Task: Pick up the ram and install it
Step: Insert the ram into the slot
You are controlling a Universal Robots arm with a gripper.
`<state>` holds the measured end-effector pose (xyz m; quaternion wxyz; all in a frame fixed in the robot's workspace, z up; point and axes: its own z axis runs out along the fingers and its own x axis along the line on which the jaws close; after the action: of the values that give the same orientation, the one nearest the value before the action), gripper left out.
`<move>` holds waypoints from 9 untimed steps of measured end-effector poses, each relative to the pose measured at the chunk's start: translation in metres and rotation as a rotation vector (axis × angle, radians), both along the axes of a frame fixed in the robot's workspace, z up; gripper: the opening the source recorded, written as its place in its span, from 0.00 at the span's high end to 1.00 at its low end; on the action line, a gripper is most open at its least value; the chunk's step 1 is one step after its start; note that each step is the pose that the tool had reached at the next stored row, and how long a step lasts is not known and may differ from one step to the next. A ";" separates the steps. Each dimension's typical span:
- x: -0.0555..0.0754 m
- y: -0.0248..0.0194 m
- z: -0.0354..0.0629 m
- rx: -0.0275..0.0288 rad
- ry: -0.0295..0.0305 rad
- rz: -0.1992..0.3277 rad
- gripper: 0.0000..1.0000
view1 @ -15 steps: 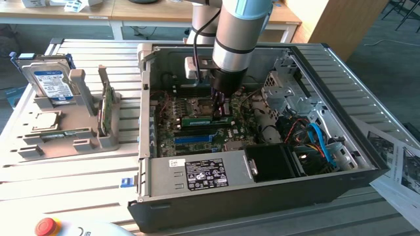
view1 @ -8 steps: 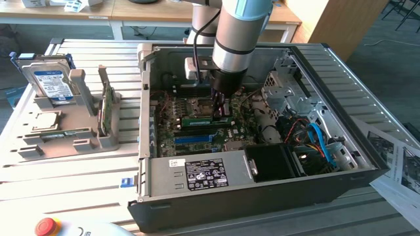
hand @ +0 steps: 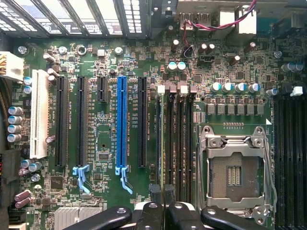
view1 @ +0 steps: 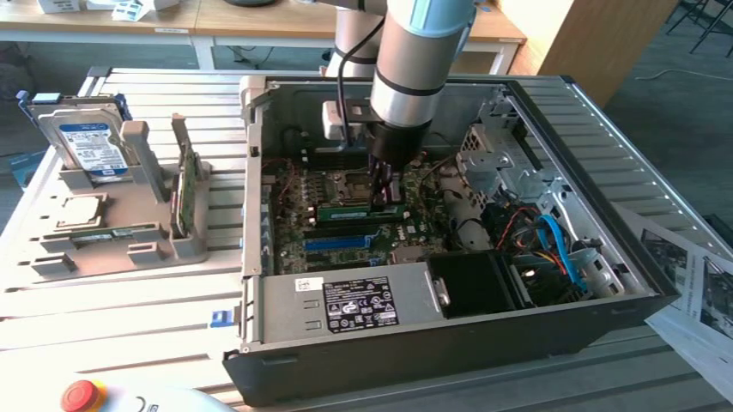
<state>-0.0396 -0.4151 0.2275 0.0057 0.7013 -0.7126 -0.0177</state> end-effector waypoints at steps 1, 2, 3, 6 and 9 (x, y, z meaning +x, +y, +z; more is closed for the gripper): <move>0.000 0.0000 -0.0002 0.0000 -0.0002 0.000 0.88; 0.000 0.0000 -0.0005 0.0000 -0.0005 0.000 0.88; 0.000 0.0000 -0.0008 -0.0001 -0.0007 0.000 0.88; 0.000 0.0000 -0.0011 -0.0002 -0.0010 0.000 0.88; 0.000 0.0000 -0.0012 0.0000 -0.0012 0.000 0.88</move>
<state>-0.0396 -0.4151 0.2263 0.0053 0.7013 -0.7126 -0.0172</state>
